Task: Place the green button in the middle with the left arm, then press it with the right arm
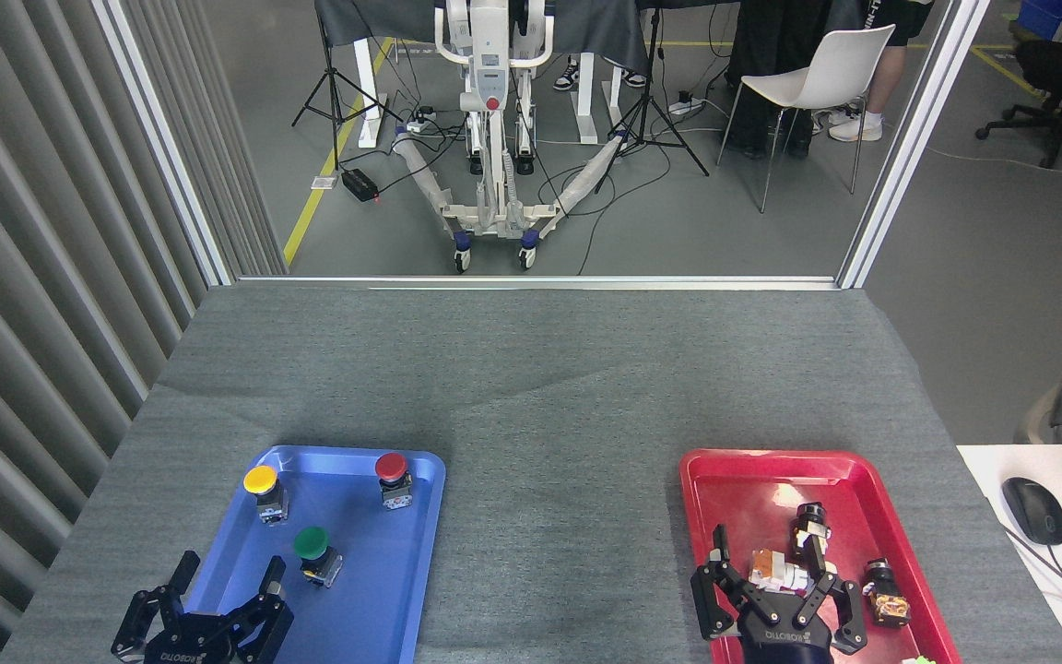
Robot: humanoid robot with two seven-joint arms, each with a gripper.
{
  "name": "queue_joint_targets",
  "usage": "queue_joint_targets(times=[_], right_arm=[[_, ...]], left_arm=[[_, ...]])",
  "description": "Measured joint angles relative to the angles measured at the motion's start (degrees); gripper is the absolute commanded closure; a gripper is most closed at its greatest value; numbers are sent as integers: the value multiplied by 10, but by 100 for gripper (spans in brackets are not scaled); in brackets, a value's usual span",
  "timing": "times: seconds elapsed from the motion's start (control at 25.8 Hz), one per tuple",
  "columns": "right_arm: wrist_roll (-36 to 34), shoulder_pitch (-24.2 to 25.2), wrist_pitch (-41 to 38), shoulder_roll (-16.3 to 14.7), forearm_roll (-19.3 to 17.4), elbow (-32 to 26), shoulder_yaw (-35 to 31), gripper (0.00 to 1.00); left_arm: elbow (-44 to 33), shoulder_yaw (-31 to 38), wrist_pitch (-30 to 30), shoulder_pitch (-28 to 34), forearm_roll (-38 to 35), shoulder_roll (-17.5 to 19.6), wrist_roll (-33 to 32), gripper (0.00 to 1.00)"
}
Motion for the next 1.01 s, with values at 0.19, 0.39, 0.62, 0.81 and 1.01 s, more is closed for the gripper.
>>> queue_joint_targets(times=[0.19, 0.39, 0.62, 0.81, 1.01], right_arm=[[1, 14, -3, -1, 3, 0, 12, 0], [2, 17, -3, -1, 3, 0, 15, 0], [2, 17, -3, -1, 3, 0, 15, 0], [2, 18, -3, -1, 3, 0, 15, 0], [3, 18, -3, -1, 3, 0, 15, 0]], left_arm=[[4, 0, 5, -1, 13, 1, 3, 0], [11, -1, 6, -4, 15, 3, 9, 0], [19, -1, 7, -6, 13, 5, 10, 0], [20, -1, 7, -8, 12, 5, 10, 0], [21, -1, 7, -9, 12, 5, 10, 0]])
